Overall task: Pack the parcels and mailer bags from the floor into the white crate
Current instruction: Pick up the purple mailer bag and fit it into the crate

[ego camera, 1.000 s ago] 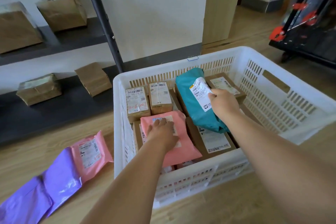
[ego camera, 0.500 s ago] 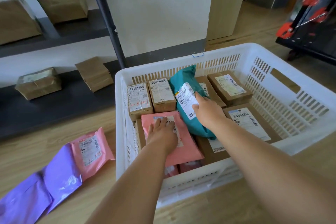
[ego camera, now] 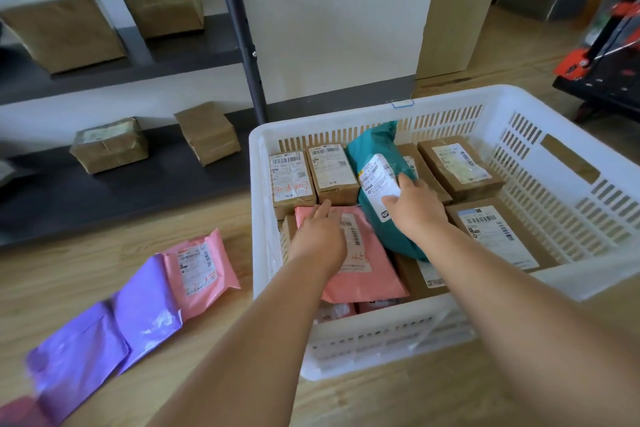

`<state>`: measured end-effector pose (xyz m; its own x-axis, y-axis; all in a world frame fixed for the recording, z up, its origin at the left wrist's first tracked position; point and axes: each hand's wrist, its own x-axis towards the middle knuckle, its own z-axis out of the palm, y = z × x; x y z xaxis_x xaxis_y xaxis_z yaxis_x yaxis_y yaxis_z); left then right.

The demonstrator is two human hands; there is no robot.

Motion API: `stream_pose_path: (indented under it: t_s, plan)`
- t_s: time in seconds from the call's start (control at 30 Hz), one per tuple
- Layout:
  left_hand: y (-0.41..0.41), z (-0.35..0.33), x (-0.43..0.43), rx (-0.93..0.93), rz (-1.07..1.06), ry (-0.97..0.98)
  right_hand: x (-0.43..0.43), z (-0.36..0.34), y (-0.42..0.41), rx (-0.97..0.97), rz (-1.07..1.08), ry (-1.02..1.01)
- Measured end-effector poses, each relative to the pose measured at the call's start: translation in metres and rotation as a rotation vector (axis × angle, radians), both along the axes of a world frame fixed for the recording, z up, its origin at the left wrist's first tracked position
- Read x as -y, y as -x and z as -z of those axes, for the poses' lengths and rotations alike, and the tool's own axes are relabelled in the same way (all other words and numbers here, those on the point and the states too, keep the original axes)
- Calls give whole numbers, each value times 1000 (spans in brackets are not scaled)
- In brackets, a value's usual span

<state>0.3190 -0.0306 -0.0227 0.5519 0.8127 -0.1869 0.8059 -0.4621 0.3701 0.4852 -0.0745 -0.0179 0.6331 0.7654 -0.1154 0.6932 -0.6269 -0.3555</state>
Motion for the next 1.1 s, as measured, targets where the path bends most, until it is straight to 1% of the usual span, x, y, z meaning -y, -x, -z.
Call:
stream_pose_path:
  t_s: [0.07, 0.2, 0.33, 0.47, 0.6, 0.67, 0.73, 0.83, 0.97, 1.1]
  plan:
    - [11, -8, -1, 66, -15, -84, 2, -9, 9, 22, 22, -73]
    - [44, -38, 2, 247, -105, -191, 2, -39, 44, 43, -37, -248]
    - [84, -57, 3, 302, -132, -361, 3, -63, 92, -47, -142, -379]
    - [147, -45, -6, 285, -295, -347, -3, -68, 157, -205, -281, -455]
    - [220, -9, -13, 242, -526, -236, -16, -58, 222, -323, -329, -492]
    - [247, 8, -14, 220, -670, -135, -25, -49, 249, -384, -360, -469]
    - [272, 26, -16, 189, -756, -55, -41, -31, 276, -428, -378, -412]
    - [303, 58, -18, 150, -786, -21, -60, 7, 305, -455, -359, -289]
    - [324, 99, -23, 143, -893, 45, -76, 67, 324, -533, -307, -104]
    - [324, 129, -38, 169, -911, 108, -85, 110, 326, -487, -261, 11]
